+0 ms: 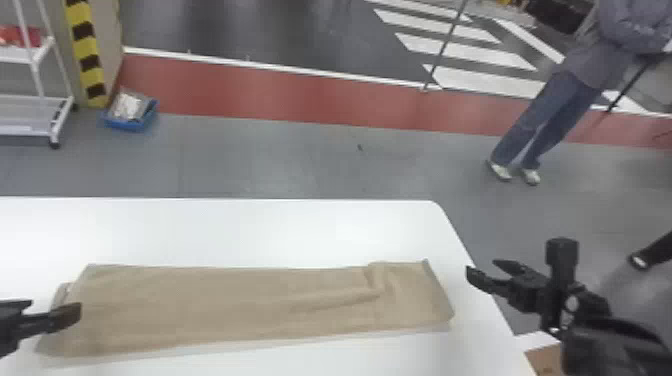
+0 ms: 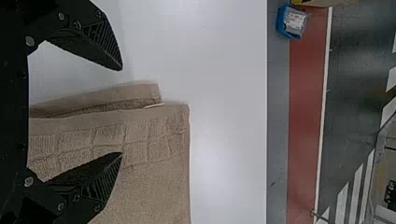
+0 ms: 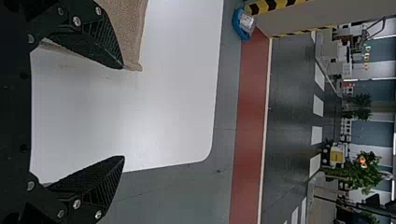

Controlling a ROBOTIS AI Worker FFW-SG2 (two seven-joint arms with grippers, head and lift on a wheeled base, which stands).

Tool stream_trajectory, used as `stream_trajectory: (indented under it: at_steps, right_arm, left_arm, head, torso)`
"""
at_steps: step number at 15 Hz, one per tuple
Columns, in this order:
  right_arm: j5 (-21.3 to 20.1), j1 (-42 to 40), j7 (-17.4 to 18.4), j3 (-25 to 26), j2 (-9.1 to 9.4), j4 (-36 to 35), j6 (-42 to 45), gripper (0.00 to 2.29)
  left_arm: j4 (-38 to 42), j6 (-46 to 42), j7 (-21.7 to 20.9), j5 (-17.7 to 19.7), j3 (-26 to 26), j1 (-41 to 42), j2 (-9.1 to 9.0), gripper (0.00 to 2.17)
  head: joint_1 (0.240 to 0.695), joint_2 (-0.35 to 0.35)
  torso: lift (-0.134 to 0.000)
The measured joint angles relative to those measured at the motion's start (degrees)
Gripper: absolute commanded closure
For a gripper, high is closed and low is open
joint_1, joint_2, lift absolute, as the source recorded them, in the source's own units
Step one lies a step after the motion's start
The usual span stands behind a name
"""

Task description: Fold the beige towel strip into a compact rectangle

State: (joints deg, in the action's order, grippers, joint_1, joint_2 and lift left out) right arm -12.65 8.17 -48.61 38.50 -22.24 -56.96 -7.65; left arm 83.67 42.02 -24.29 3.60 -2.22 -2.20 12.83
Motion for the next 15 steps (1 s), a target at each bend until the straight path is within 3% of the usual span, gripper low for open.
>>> stream_trajectory:
  at_steps: [14, 15]
  right_arm:
    - [0.3, -0.2, -1.0, 0.5, 0.0, -0.1, 0.3, 0.22]
    - [0.3, -0.2, -1.0, 0.5, 0.0, -0.1, 0.3, 0.22]
  left_arm:
    - [0.2, 0.7, -0.8, 0.0, -0.1, 0.1, -0.09, 0.28]
    - [0.2, 1.1, -0.9, 0.0, -0.1, 0.1, -0.09, 0.35]
  head:
    - [0.695, -0.347]
    - [0.695, -0.347]
  torso:
    - [0.0]
    - [0.0]
